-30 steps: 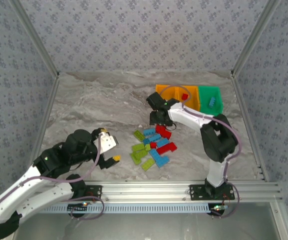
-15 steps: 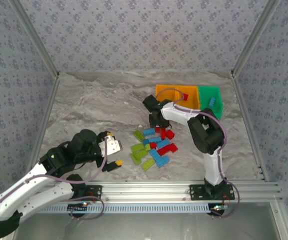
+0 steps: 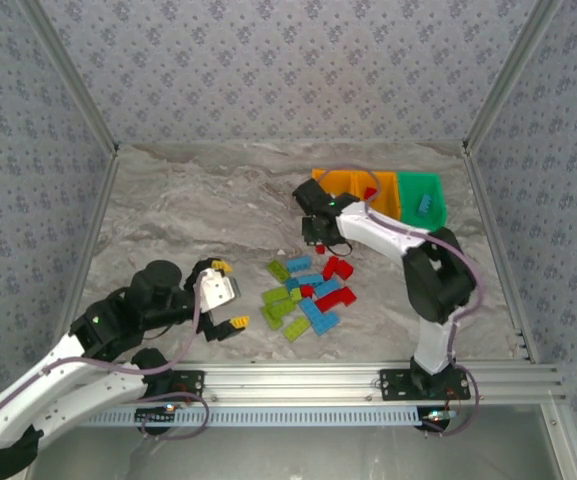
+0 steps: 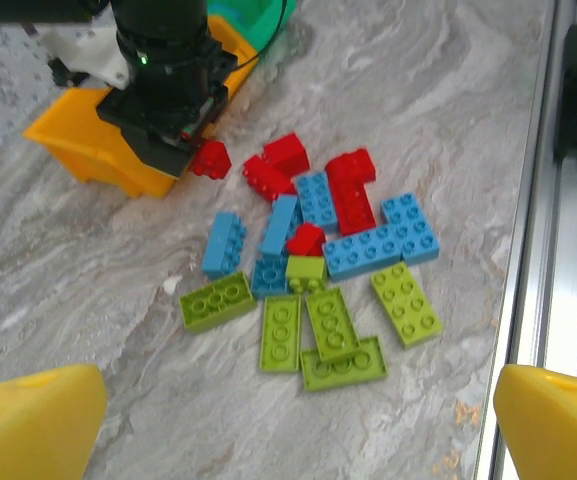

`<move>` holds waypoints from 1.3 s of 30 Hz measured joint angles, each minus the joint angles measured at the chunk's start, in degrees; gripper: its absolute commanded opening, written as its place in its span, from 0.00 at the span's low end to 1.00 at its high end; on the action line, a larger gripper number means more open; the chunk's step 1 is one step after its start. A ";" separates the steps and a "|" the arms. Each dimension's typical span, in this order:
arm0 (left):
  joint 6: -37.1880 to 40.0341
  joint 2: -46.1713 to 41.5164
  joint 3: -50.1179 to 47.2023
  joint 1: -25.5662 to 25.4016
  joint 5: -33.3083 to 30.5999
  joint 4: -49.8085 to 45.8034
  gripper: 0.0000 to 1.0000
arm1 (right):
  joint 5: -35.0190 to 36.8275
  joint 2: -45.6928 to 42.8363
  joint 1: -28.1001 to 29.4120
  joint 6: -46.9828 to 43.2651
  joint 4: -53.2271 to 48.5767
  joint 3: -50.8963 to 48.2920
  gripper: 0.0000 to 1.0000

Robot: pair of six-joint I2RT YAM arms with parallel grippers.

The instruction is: Sort the legos into containers by color

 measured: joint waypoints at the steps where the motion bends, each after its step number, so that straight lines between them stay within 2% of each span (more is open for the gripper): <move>1: -0.44 -0.35 -0.15 0.00 0.39 0.94 0.99 | 0.57 -2.67 0.00 -0.33 0.07 -0.35 0.17; 6: -3.50 0.15 -0.92 0.00 3.52 7.48 0.99 | 4.68 -15.69 -1.81 -2.67 0.00 -2.43 0.18; 10: -5.57 2.38 -0.98 -0.46 5.53 11.63 0.99 | 6.60 -21.46 -9.53 -5.33 -0.31 -4.46 0.18; 15: -7.15 4.70 -0.98 -1.75 6.19 14.16 0.99 | 3.96 -19.54 -22.91 -10.08 1.33 -5.86 0.22; 18: -8.39 5.40 -0.98 -1.92 5.75 14.95 0.99 | 0.35 -12.81 -26.40 -12.15 1.97 -3.67 0.24; 24: -12.50 6.21 -0.98 -1.92 2.49 14.36 0.99 | -4.87 3.04 -27.02 -13.73 2.62 4.20 0.34; 28: -16.48 7.56 -0.87 -1.92 -1.03 12.52 0.99 | -6.51 8.20 -27.58 -14.03 2.23 8.92 0.45; 35: -28.02 11.56 -0.09 -1.92 -10.91 11.39 0.99 | -7.15 4.52 -28.22 -13.99 0.44 10.03 0.46; 39: -38.34 17.81 2.19 -1.57 -18.47 10.49 0.99 | -9.25 -5.70 -27.50 -13.97 -0.90 5.88 0.50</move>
